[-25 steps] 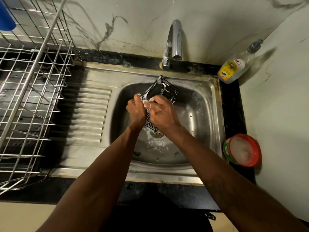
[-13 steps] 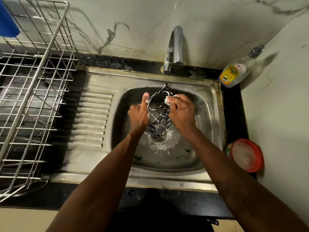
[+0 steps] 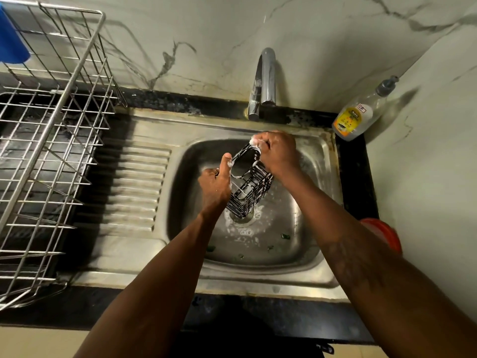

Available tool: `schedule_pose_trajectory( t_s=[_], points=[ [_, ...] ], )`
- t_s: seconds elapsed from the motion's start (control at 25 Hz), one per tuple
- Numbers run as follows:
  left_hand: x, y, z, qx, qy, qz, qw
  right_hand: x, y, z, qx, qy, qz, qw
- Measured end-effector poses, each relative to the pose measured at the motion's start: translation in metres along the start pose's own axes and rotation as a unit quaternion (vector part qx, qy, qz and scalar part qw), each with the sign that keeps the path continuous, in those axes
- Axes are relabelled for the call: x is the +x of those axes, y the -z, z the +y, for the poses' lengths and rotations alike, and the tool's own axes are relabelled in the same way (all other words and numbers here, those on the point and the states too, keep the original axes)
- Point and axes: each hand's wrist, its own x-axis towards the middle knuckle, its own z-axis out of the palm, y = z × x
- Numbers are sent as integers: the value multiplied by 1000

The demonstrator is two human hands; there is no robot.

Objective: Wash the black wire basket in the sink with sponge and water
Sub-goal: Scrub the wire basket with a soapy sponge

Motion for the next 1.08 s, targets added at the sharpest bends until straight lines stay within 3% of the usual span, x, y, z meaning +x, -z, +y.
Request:
schedule_pose_trajectory(
  t_s=[0.16,0.48,0.64,0.8,1.0,1.08],
  points=[
    [3,2,1,1,-12,-3,1000,-47,22,17,-9,21,21,1000],
    [4,3,0,0,17,19,1000,-39,23,17,30,3,13,999],
    [-2,1,1,4,5,10,1000,-48,26,29,86,-94,67,990],
    [0,1,-3,6,28,5,1000,-4,9,10,69,-78,-29,994],
    [0,-1,-3,0,25,-14,1000,-49,25,23,72,-112,45,990],
    [4,4,-7,4,13,-39,999,-37,19,18,57,-132,33,989]
  ],
)
